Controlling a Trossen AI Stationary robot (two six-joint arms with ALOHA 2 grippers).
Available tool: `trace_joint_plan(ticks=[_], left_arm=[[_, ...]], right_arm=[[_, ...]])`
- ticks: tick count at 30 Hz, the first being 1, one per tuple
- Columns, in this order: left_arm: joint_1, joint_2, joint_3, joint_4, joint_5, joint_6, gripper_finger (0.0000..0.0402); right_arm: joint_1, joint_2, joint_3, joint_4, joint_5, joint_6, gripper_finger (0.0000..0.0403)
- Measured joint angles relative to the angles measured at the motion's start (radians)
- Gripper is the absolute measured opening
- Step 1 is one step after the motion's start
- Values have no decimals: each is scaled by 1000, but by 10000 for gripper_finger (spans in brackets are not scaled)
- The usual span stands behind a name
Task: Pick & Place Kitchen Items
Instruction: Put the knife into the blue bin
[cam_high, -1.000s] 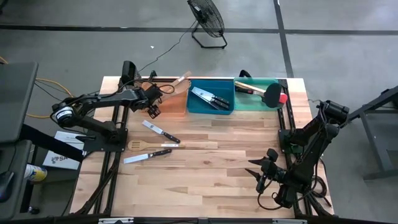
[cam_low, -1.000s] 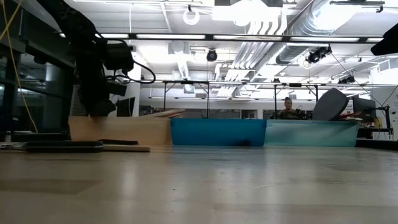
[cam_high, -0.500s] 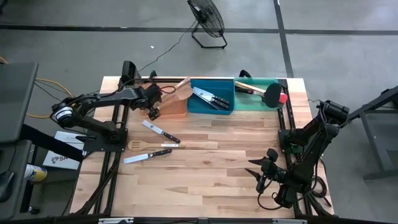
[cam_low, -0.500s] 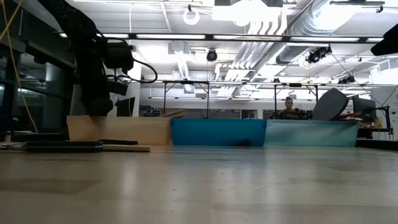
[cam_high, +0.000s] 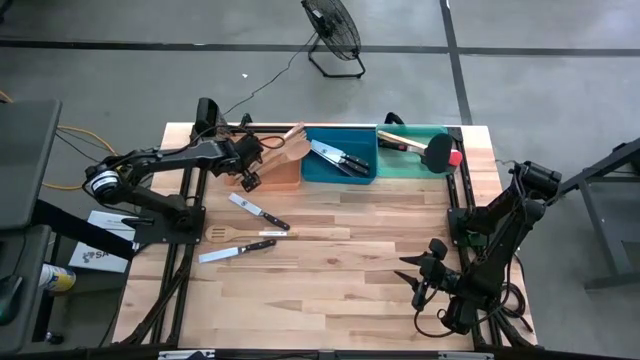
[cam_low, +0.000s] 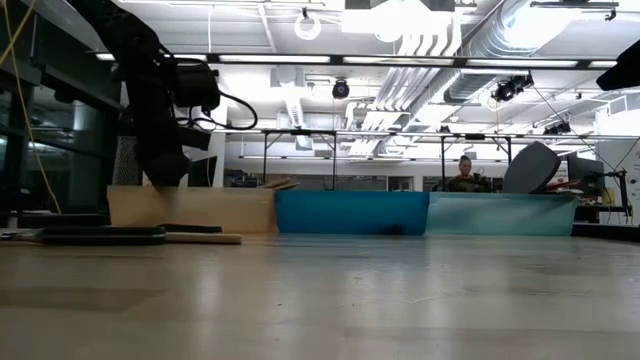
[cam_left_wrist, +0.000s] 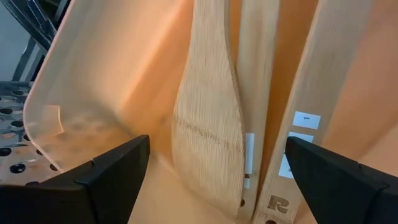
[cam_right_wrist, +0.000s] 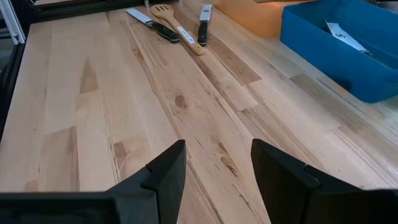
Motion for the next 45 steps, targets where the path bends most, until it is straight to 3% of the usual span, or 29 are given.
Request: trace_joint_plan(ticks=[18,23,30,45], left_arm=[[0,-33,3,-3,-2,-18,367],[0,-108,3,-15,63,-17,367],[-10,-209,4,-57,242,-50,367],[-335,-246,4,-32,277,-29,367]], right_arm=[[0,0,0,1,-2,0,174],[0,0,0,2,-2,0,174],[0,0,0,2,0,0,174],[0,0,0,2,0,3,174]])
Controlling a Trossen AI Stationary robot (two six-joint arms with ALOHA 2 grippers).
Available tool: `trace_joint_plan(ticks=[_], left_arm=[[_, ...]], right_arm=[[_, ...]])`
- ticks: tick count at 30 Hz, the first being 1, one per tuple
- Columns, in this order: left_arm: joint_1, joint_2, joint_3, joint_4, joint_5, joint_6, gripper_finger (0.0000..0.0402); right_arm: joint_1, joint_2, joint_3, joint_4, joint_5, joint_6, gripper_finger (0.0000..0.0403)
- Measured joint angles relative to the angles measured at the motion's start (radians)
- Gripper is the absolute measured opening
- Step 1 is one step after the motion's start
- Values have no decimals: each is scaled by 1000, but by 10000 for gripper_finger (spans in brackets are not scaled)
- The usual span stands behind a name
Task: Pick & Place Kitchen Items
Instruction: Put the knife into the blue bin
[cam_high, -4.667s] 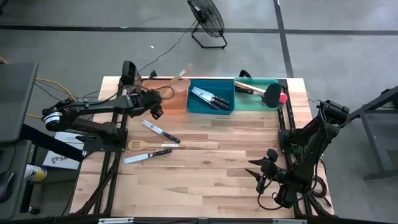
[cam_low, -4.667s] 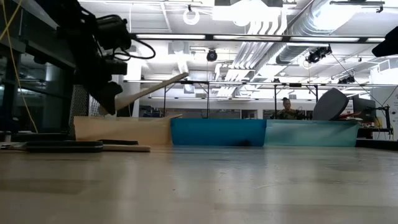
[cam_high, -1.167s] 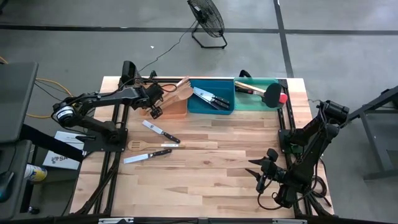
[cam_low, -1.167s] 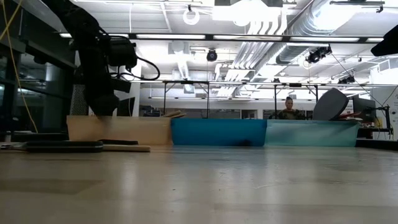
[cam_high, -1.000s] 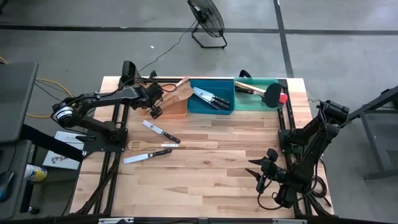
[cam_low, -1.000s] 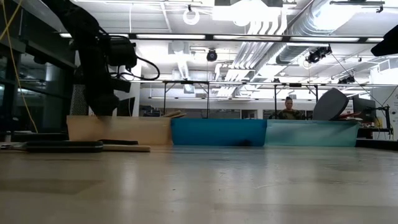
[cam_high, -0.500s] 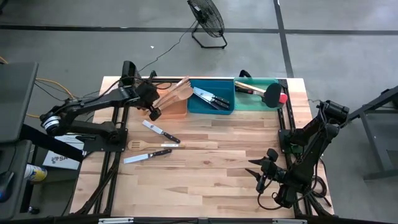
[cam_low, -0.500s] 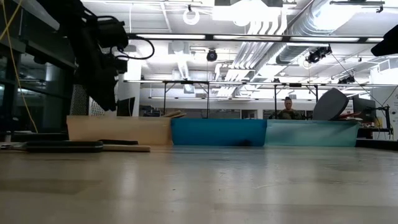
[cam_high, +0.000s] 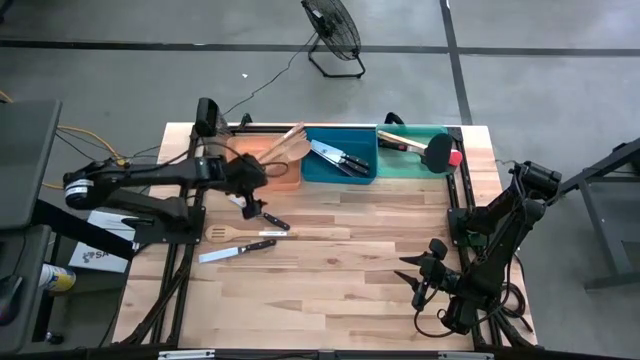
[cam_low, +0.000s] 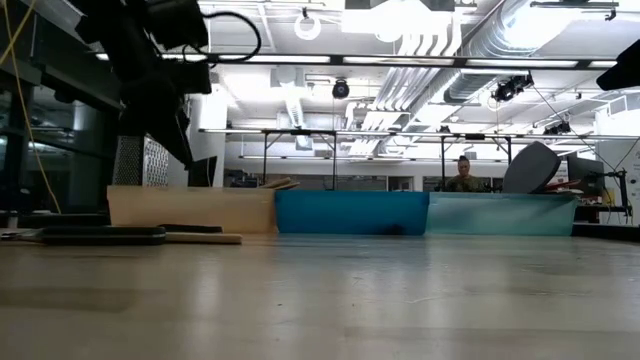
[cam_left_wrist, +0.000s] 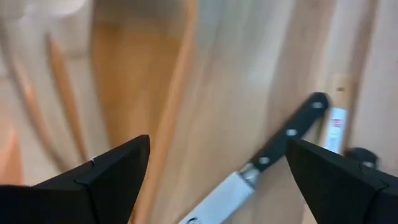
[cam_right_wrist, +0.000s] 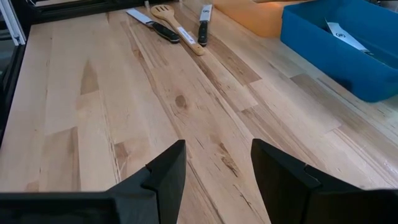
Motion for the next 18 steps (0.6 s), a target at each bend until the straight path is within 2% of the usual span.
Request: trace_joint_plan(ticks=[8,18], left_arm=[[-129,3,0,47,-18,8,367],[-191,13,0,50,-24,67,367]], right_arm=[[0,0,0,2,0,1,174],[0,0,0,4,1,1,174]])
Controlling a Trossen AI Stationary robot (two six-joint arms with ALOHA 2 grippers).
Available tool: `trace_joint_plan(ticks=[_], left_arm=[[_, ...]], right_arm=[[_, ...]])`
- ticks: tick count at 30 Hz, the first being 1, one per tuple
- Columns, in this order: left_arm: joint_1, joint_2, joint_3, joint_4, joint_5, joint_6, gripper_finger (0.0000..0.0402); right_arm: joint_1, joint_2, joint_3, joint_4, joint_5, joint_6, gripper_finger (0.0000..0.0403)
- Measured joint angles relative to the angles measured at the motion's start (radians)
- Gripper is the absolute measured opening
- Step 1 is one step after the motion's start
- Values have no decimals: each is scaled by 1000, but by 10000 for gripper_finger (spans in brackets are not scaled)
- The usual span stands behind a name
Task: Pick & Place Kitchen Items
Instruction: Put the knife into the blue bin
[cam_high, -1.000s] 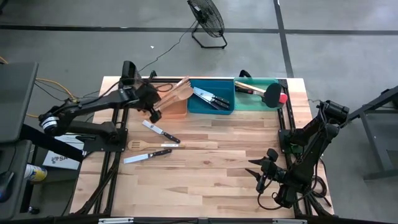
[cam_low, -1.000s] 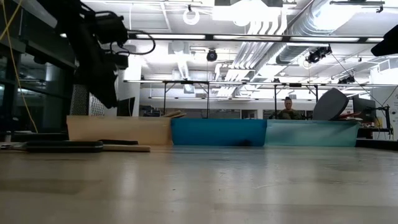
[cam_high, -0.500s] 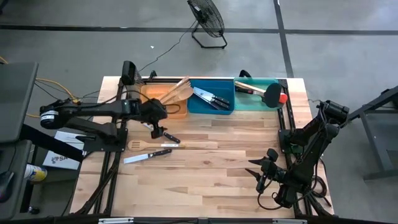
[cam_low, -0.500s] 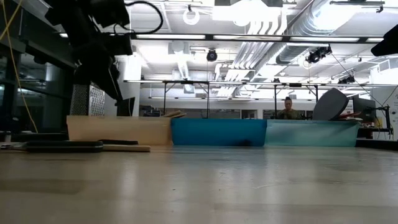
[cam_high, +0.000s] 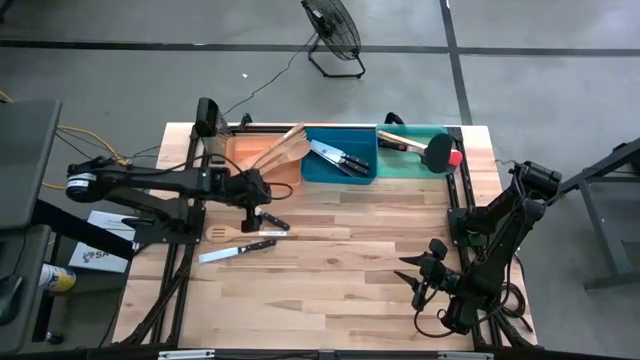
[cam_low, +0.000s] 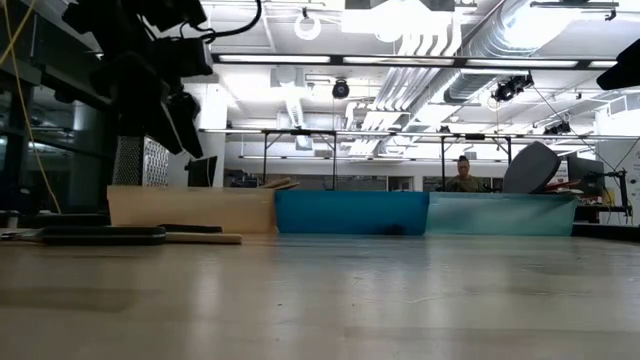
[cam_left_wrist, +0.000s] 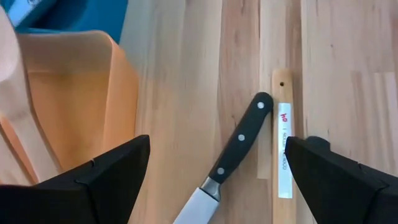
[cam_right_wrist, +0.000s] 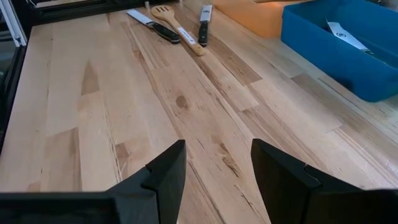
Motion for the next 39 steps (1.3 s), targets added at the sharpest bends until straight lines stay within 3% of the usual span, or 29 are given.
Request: trace_joint_plan(ticks=[16,23,33,39], left_arm=[[-5,300,0,86,5,116,367],[-5,370,-1,114,2,180,362],[-5,372,-1,145,1,231,280],[-5,371,-1,149,14,239,251]], right_arm=[[0,0,0,3,-1,-2,174],[0,0,0,0,0,-3,174],[0,0,0,0,2,-3,174],[0,0,0,1,1,-3,174]])
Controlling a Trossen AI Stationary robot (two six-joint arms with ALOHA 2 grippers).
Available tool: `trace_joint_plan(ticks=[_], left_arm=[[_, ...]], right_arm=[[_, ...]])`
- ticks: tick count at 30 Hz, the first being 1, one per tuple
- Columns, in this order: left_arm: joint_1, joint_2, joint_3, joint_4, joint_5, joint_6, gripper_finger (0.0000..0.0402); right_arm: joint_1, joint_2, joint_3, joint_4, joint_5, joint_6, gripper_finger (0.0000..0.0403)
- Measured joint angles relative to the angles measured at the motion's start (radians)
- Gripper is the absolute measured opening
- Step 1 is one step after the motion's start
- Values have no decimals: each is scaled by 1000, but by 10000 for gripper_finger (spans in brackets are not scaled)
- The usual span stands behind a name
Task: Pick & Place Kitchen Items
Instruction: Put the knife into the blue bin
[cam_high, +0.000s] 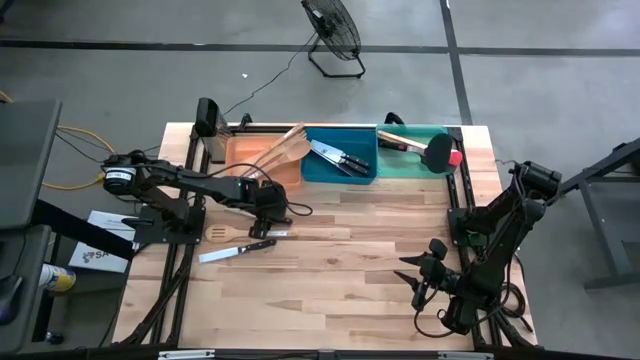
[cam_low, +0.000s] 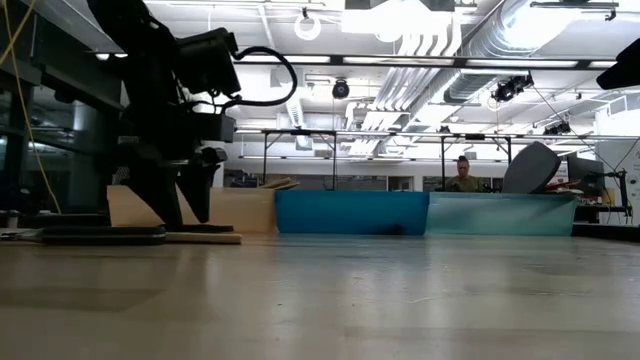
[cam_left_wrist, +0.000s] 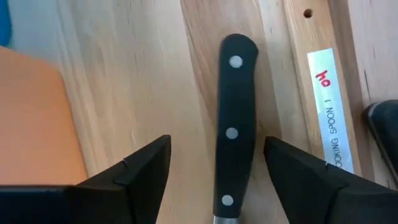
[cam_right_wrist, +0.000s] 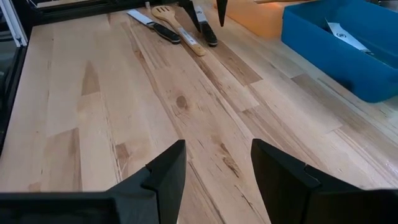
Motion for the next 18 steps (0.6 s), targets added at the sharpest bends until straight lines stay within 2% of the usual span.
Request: trace_joint_plan(ticks=[13,18], left_arm=[[0,78,4,-11,25,-15,247],[0,80,3,-11,38,-38,217]], right_arm=[[0,0,0,2,-1,0,174],[0,0,0,2,-1,0,174]])
